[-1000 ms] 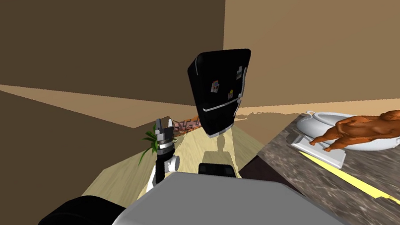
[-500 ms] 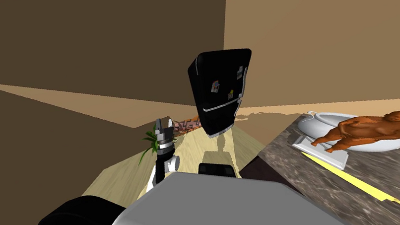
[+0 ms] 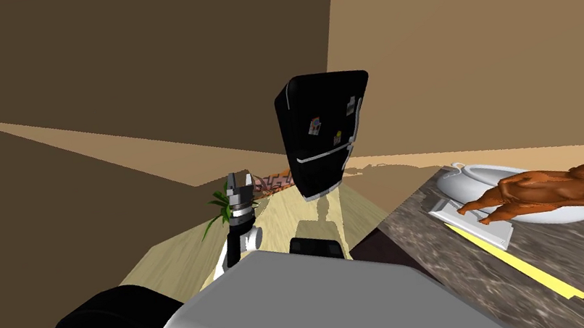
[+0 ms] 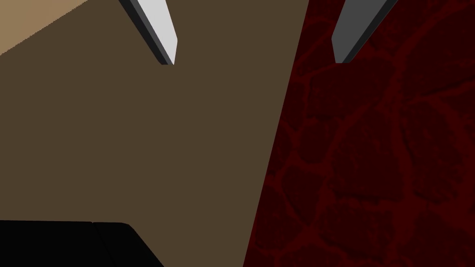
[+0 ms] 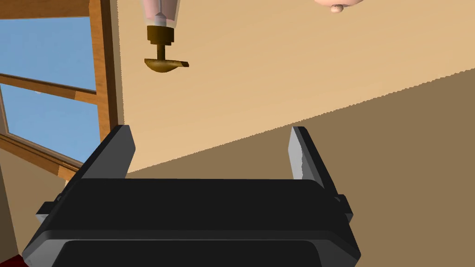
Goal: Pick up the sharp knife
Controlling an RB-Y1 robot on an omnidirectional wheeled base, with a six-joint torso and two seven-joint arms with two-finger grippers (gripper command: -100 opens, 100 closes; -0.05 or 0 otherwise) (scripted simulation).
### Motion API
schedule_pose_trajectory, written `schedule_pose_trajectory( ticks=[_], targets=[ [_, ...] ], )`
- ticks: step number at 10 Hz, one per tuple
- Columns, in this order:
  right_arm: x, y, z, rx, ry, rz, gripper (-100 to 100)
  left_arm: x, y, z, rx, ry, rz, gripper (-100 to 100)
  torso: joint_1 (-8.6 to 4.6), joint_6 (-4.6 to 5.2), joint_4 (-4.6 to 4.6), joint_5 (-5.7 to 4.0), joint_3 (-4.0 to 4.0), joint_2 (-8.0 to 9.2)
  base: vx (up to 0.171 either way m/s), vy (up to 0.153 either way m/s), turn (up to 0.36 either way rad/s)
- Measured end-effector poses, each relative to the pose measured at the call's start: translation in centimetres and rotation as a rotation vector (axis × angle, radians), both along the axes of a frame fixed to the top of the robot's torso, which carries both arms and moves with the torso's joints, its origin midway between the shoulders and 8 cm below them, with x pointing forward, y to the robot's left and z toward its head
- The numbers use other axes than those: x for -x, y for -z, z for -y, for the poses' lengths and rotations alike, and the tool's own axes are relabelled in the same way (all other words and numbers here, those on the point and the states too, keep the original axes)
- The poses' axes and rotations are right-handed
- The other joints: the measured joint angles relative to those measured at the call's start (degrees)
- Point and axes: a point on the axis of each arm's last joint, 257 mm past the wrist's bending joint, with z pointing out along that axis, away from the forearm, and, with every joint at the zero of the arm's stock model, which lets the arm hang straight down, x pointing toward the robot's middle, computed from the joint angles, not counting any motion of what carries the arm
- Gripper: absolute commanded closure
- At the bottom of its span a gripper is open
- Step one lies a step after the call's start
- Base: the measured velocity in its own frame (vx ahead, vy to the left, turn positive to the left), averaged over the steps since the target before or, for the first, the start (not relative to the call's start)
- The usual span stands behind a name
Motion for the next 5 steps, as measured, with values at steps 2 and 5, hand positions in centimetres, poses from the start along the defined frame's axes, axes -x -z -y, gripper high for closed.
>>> schedule_pose_trajectory(
  ticks=[2,5],
  targets=[
    [1.3,0.6,-0.4,-0.027,0.064,0.031,-100,0.0,0.0,0.0,0.0,0.0,0.0,0,0.0,0.0,0.0,0.01,-0.01,-0.01,0.017,0.001,0.002],
    [3.1,2.3,-1.1,-0.086,0.162,0.104,-100,0.0,0.0,0.0,0.0,0.0,0.0,0,0.0,-0.01,-0.01,0.01,-0.01,-0.02,0.011,0.001,0.001]
  ],
)
